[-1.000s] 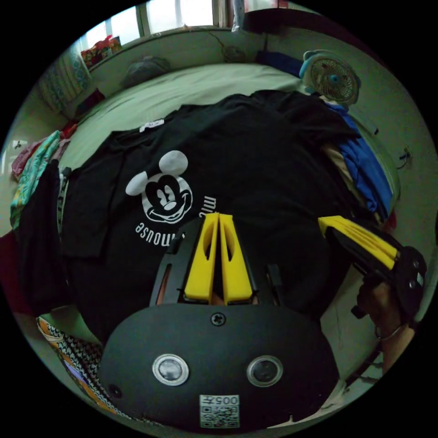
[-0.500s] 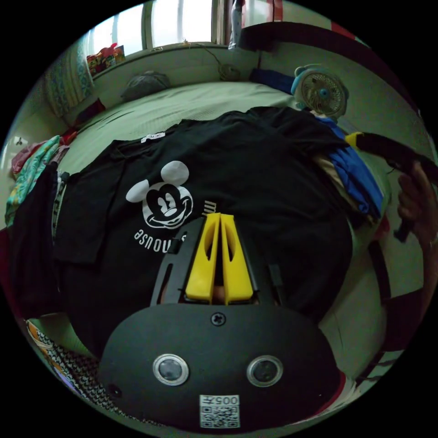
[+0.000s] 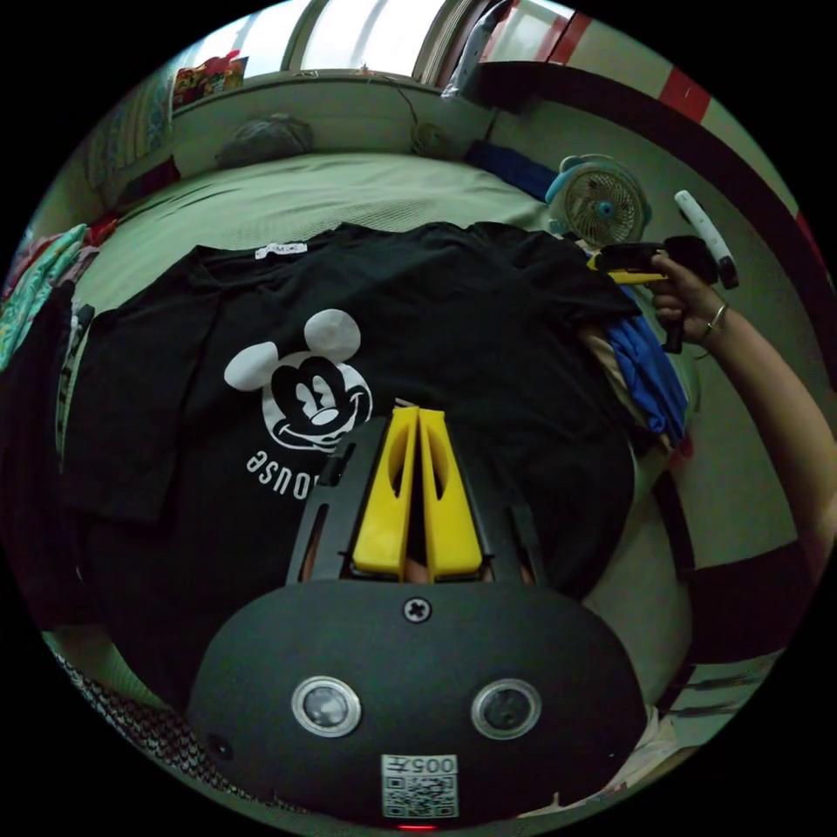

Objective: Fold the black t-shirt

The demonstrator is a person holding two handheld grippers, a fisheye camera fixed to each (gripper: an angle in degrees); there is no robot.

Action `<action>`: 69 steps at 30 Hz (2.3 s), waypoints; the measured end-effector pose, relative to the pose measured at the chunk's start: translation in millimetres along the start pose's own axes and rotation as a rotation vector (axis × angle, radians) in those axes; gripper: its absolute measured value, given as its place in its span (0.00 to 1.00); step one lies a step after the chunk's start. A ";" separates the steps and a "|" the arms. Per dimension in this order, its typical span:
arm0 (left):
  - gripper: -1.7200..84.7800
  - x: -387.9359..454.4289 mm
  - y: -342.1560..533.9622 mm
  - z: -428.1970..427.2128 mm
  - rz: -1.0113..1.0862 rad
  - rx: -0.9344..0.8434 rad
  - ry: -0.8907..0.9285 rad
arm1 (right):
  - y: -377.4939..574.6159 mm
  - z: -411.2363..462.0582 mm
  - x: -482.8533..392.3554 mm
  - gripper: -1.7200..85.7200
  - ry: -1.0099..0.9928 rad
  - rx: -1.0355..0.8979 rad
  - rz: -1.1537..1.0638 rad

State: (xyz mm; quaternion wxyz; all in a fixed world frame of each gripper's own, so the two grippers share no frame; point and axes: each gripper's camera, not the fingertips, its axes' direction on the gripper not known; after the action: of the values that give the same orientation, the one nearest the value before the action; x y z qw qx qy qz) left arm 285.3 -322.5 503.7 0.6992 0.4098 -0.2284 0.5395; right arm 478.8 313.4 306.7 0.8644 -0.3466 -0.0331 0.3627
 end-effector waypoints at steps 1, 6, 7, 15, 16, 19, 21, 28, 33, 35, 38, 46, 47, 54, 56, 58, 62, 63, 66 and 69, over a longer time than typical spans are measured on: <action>0.01 -2.1 0.6 0.6 -0.005 0.005 -0.002 | 0.6 -3.7 -2.8 0.06 0.011 0.000 -0.005; 0.01 -10.9 6.6 1.7 -0.021 0.031 -0.017 | 1.1 -30.1 -18.8 0.00 0.007 0.048 -0.047; 0.01 -14.0 8.3 2.1 -0.027 0.032 -0.017 | 0.4 -38.7 -23.6 0.00 -0.007 0.061 -0.048; 0.01 -37.8 19.9 1.7 -0.070 0.037 0.008 | 15.0 -92.3 -117.6 0.00 -0.125 0.166 -0.251; 0.01 -40.9 21.8 1.3 -0.070 0.036 0.005 | 21.4 -93.5 -140.3 0.01 -0.167 0.152 -0.306; 0.01 -49.0 26.4 -0.2 -0.068 0.035 -0.002 | 43.3 -82.7 -197.2 0.02 -0.227 0.079 -0.461; 0.01 -55.1 29.1 -0.9 -0.071 0.029 0.000 | 57.7 -70.0 -223.5 0.03 -0.213 0.033 -0.539; 0.01 -82.3 40.7 -9.8 -0.093 0.027 0.033 | 85.3 -29.9 -223.1 0.08 -0.151 -0.041 -0.542; 0.01 -94.1 47.8 -16.5 -0.075 0.013 0.036 | 108.7 -9.0 -213.1 0.09 -0.148 -0.088 -0.529; 0.01 -98.3 51.7 -20.2 -0.067 0.010 0.027 | 123.6 -2.7 -220.6 0.10 -0.188 -0.091 -0.531; 0.01 -107.7 59.3 -28.0 -0.065 0.010 0.016 | 140.2 2.0 -241.5 0.11 -0.208 -0.068 -0.546; 0.01 -144.8 83.0 -54.8 -0.089 0.003 0.034 | 164.1 17.3 -270.9 0.04 -0.152 -0.052 -0.555; 0.01 -147.6 84.7 -57.0 -0.091 0.003 0.036 | 168.1 15.5 -268.8 0.03 -0.176 -0.056 -0.554; 0.01 -182.7 108.8 -93.7 -0.141 0.043 0.043 | 202.3 6.4 -251.0 0.02 -0.174 -0.077 -0.575; 0.01 -193.8 116.2 -106.7 -0.163 0.044 0.035 | 211.4 12.1 -243.9 0.04 -0.178 -0.152 -0.561; 0.01 -209.7 128.3 -132.0 -0.191 0.045 0.012 | 218.9 1.2 -233.0 0.07 -0.204 -0.114 -0.529; 0.01 -235.8 157.0 -180.7 -0.190 0.047 -0.042 | 246.9 -29.0 -203.6 0.08 -0.228 -0.055 -0.503; 0.02 -246.2 169.6 -196.7 -0.193 0.042 -0.064 | 252.0 -32.4 -198.4 0.08 -0.222 -0.050 -0.502; 0.02 -277.0 208.8 -236.4 -0.225 0.046 -0.106 | 278.1 -46.5 -167.2 0.08 -0.210 -0.029 -0.472; 0.04 -310.6 250.3 -266.4 -0.303 0.005 -0.148 | 302.4 -56.1 -131.9 0.08 -0.213 -0.019 -0.407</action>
State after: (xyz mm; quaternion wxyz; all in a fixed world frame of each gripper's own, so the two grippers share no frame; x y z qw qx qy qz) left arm -80.4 -259.8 199.8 0.7528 0.4800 -0.2134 0.3968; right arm 216.6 345.5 101.4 0.9081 -0.3007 -0.1968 0.2150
